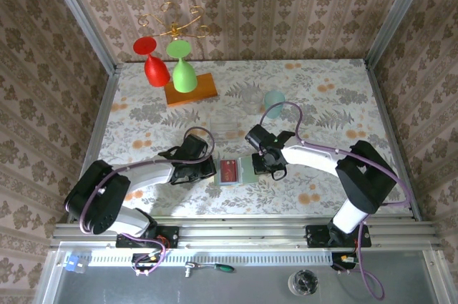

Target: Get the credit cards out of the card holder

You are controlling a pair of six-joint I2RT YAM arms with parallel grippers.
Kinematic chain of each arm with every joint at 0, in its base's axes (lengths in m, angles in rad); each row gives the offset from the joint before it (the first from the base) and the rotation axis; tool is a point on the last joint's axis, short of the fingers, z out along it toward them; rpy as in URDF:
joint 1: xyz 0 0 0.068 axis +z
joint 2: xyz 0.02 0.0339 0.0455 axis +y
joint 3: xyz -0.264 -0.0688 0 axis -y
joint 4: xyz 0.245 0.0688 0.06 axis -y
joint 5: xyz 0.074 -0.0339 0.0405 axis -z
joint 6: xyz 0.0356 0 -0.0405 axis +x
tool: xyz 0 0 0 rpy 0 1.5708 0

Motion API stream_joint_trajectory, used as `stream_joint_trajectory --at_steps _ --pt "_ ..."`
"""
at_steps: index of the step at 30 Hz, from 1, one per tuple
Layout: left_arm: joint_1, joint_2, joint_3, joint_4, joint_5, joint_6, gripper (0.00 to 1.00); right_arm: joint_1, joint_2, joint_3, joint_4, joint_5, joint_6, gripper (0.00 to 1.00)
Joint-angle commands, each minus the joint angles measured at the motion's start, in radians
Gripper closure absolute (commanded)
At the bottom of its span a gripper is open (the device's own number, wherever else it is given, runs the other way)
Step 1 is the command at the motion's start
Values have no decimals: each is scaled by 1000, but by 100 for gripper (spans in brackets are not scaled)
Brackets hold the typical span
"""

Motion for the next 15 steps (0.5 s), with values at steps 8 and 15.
stream_joint_trajectory --at_steps 8,15 --pt "-6 34 -26 3 14 -6 98 -5 30 -38 12 21 21 90" --pt "-6 22 -34 -18 2 -9 98 -7 23 -39 -35 82 30 78"
